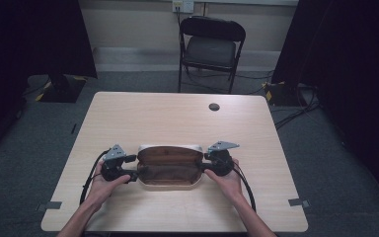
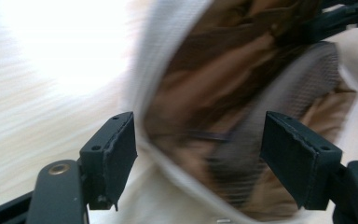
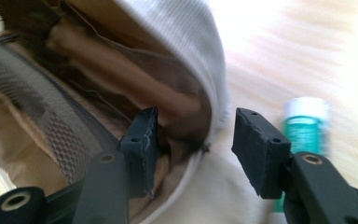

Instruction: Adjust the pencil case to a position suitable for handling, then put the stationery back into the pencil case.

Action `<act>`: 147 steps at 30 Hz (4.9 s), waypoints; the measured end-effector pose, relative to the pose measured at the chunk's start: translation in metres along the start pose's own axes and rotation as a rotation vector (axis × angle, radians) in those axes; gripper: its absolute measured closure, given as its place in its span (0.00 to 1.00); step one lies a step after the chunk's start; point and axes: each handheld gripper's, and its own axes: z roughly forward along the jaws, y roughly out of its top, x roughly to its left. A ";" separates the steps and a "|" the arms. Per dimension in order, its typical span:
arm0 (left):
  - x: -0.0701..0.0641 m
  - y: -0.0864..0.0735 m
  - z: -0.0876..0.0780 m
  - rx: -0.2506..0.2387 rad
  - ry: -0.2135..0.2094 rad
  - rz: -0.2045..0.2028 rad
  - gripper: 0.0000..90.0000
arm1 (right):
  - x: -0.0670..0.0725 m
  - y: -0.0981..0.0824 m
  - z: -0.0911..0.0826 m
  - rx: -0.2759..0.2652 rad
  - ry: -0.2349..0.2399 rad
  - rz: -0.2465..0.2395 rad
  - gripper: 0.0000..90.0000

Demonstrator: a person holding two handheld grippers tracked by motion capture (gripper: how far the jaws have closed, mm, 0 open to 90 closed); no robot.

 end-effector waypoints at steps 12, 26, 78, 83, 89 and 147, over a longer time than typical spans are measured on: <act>-0.012 0.001 -0.016 0.036 -0.087 0.038 0.37 | 0.006 -0.003 -0.007 0.057 0.073 -0.017 0.60; -0.003 0.002 -0.031 -0.020 0.004 0.003 0.27 | 0.003 -0.002 -0.042 -0.033 0.049 -0.034 0.41; 0.038 -0.043 -0.038 0.159 0.300 -0.046 0.15 | -0.051 -0.024 -0.011 0.084 -0.144 0.014 0.72; 0.038 -0.043 -0.038 0.159 0.300 -0.046 0.15 | -0.052 -0.023 -0.011 0.085 -0.142 0.013 0.73; 0.038 -0.043 -0.038 0.159 0.300 -0.045 0.15 | -0.052 -0.020 -0.019 0.058 -0.121 0.027 0.73; 0.038 -0.043 -0.037 0.163 0.296 -0.045 0.12 | 0.036 -0.031 -0.096 -0.030 0.131 -0.101 0.73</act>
